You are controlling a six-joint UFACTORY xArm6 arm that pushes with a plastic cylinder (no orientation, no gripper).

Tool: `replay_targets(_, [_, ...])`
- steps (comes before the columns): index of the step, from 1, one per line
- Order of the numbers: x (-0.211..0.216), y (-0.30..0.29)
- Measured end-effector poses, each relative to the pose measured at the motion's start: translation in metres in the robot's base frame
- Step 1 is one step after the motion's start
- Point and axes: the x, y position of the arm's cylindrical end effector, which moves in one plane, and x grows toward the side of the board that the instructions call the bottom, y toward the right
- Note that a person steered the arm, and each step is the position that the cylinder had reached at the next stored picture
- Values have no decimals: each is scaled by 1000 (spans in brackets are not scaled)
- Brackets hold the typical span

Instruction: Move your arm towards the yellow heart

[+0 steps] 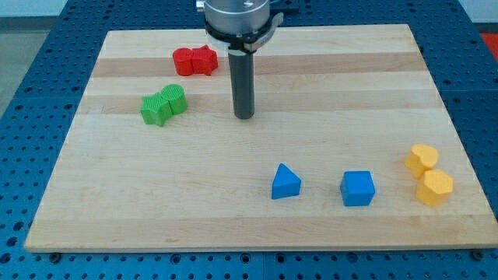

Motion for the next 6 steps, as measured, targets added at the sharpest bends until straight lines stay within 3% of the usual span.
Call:
replay_targets(3, [-6, 100])
replay_targets(6, [44, 139])
